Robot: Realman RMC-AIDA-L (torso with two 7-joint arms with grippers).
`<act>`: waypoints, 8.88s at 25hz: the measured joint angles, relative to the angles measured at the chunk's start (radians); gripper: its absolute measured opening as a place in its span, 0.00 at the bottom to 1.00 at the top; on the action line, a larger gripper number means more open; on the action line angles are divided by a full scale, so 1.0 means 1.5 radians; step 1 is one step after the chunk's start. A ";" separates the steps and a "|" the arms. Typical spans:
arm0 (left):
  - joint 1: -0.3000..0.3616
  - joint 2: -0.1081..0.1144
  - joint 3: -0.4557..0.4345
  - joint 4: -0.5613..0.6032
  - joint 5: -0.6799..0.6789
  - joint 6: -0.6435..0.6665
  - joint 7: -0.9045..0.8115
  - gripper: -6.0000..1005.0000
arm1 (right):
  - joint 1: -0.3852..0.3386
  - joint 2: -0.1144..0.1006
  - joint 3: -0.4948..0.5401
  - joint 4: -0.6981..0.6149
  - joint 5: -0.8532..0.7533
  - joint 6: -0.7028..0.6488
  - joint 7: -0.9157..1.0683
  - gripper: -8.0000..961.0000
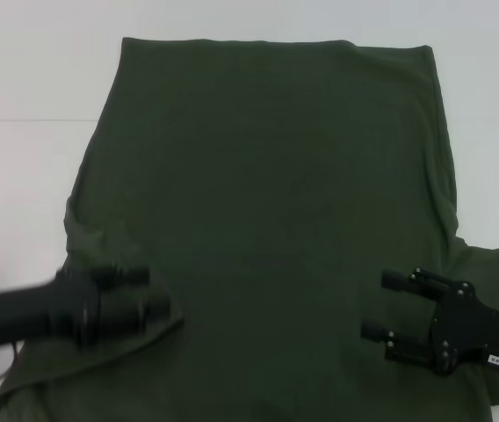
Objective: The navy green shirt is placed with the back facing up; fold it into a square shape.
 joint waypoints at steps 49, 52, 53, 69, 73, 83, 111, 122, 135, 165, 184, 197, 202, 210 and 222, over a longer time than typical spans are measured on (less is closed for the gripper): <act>0.070 -0.014 0.018 0.015 0.027 -0.060 0.263 0.73 | 0.083 -0.116 -0.034 -0.381 -0.436 -0.088 1.110 0.84; 0.073 -0.013 0.016 0.017 0.027 -0.055 0.261 0.73 | 0.089 -0.115 -0.054 -0.358 -0.436 -0.066 1.110 0.84; 0.073 -0.013 0.016 0.017 0.027 -0.055 0.261 0.73 | 0.090 -0.115 -0.058 -0.357 -0.437 -0.060 1.111 0.84; 0.073 -0.012 0.014 0.019 0.027 -0.057 0.261 0.73 | 0.104 -0.109 -0.088 -0.298 -0.438 0.017 1.110 0.83; 0.073 -0.012 0.014 0.019 0.027 -0.057 0.261 0.73 | 0.107 -0.109 -0.091 -0.289 -0.439 0.023 1.110 0.83; 0.072 -0.013 0.014 0.019 0.027 -0.057 0.261 0.73 | 0.114 -0.101 -0.105 -0.285 -0.439 0.033 1.110 0.83; 0.072 -0.014 0.014 0.019 0.025 -0.058 0.261 0.73 | 0.123 -0.087 -0.144 -0.296 -0.438 0.043 1.106 0.37; 0.070 -0.013 0.013 0.019 0.022 -0.060 0.261 0.72 | 0.124 -0.094 -0.137 -0.303 -0.427 0.046 1.101 0.03; 0.067 -0.012 0.011 0.019 0.024 -0.057 0.260 0.72 | 0.114 -0.125 -0.077 -0.359 -0.320 -0.005 1.071 0.05; 0.072 -0.013 0.013 0.020 0.027 -0.055 0.260 0.72 | 0.217 -0.065 -0.231 -0.328 -0.281 -0.028 1.081 0.08; 0.049 0.024 -0.010 0.014 0.021 -0.013 -0.009 0.73 | 0.080 -0.058 -0.167 -0.197 -0.056 -0.125 0.571 0.79; 0.041 0.095 -0.005 0.023 0.070 0.069 -0.420 0.72 | -0.002 -0.002 -0.154 -0.158 -0.042 -0.110 0.142 0.78; 0.042 0.125 -0.009 0.060 0.164 0.088 -0.574 0.72 | -0.002 -0.002 -0.164 -0.135 -0.043 -0.072 0.101 0.78; 0.022 0.137 -0.023 0.086 0.276 0.068 -0.636 0.72 | 0.004 -0.002 -0.182 -0.120 -0.044 -0.034 0.093 0.78; -0.004 0.118 -0.019 0.082 0.338 -0.002 -0.637 0.72 | 0.008 -0.002 -0.183 -0.119 -0.044 -0.026 0.094 0.78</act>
